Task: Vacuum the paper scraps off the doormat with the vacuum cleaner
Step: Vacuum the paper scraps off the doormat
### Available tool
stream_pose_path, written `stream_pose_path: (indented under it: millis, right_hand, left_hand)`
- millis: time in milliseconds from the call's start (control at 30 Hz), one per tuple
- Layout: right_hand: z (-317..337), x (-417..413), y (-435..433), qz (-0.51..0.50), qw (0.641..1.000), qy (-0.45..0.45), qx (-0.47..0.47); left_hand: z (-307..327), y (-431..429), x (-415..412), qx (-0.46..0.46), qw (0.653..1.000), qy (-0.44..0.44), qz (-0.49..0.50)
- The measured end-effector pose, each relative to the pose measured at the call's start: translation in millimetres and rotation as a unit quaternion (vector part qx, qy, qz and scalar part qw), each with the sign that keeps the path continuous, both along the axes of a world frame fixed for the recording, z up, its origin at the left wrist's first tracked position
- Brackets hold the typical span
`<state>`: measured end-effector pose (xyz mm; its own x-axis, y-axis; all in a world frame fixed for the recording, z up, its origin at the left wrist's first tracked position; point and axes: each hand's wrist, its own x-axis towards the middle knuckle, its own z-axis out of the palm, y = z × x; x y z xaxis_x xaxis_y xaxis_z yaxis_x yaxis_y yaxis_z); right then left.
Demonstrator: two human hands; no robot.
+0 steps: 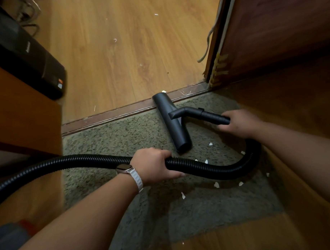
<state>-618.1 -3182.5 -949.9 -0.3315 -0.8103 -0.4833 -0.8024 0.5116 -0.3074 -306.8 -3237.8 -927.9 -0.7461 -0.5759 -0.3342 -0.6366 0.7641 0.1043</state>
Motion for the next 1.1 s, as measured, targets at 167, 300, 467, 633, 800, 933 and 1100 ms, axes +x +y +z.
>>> stream_pose_path:
  millis: [167, 300, 467, 633, 800, 933, 1100]
  right_hand:
    - [4, -24, 24, -0.097, 0.995, -0.006, -0.005]
    - [10, -20, 37, -0.077, 0.997, -0.007, 0.014]
    - [17, 13, 45, 0.021, 0.999, -0.001, 0.046]
    - [28, 20, 66, 0.025, 0.997, 0.014, 0.066]
    - [42, 9, 103, -0.044, 0.997, 0.013, 0.062]
    - [49, 1, 147, -0.077, 0.993, 0.04, 0.083]
    - [49, -1, 193, -0.098, 0.989, 0.029, 0.11]
  left_hand:
    - [-4, 6, -5, -0.007, 1.0, 0.016, 0.002]
    - [-3, 14, -6, 0.003, 1.0, 0.01, -0.007]
    - [2, 24, 2, 0.007, 0.999, -0.002, -0.036]
    - [5, 31, 6, 0.026, 0.997, -0.013, -0.073]
    - [5, 51, 6, 0.027, 0.995, 0.011, -0.091]
    - [8, 66, -7, 0.035, 0.992, 0.02, -0.118]
    - [15, 83, -25, 0.027, 0.987, 0.025, -0.155]
